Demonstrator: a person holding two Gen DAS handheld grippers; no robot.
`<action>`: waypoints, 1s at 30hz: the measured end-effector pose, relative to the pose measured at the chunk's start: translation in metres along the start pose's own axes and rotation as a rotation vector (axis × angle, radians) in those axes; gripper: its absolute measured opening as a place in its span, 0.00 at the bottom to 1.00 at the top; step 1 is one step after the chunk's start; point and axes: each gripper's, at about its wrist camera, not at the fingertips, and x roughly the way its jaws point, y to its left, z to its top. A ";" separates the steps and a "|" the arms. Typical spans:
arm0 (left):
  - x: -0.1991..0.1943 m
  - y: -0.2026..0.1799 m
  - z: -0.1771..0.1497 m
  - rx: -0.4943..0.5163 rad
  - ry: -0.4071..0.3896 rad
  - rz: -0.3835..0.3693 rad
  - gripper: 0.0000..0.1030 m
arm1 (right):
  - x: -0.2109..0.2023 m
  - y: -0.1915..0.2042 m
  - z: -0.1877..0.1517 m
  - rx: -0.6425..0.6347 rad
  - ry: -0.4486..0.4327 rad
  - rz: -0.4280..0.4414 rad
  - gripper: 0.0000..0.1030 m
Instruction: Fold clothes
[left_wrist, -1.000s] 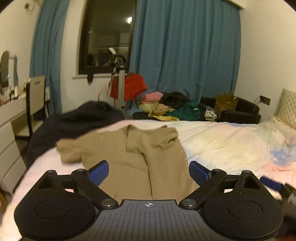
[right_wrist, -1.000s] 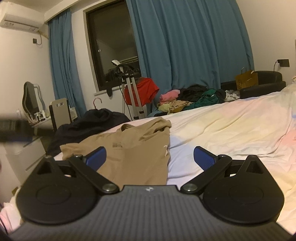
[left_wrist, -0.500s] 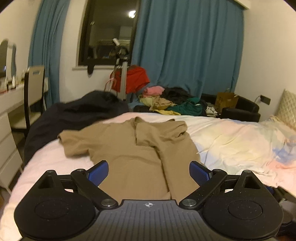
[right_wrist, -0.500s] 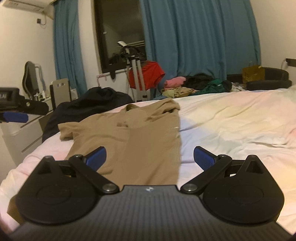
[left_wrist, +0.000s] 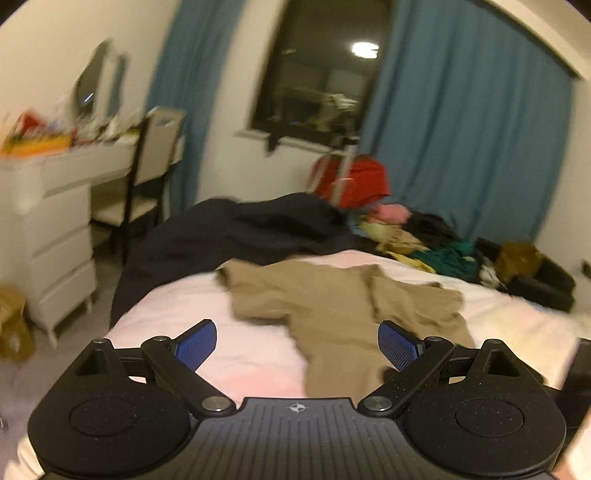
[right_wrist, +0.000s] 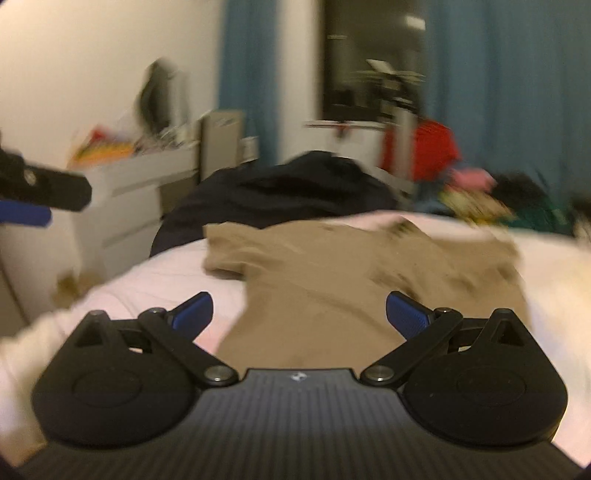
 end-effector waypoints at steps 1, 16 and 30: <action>0.003 0.010 0.002 -0.030 0.002 0.013 0.93 | 0.019 0.008 0.005 -0.034 0.018 0.034 0.99; 0.062 0.090 -0.006 -0.251 0.112 0.148 0.92 | 0.210 0.072 0.019 -0.284 0.222 0.053 0.53; 0.083 0.050 -0.024 -0.191 0.165 0.060 0.91 | 0.145 -0.036 0.071 -0.036 -0.006 -0.243 0.11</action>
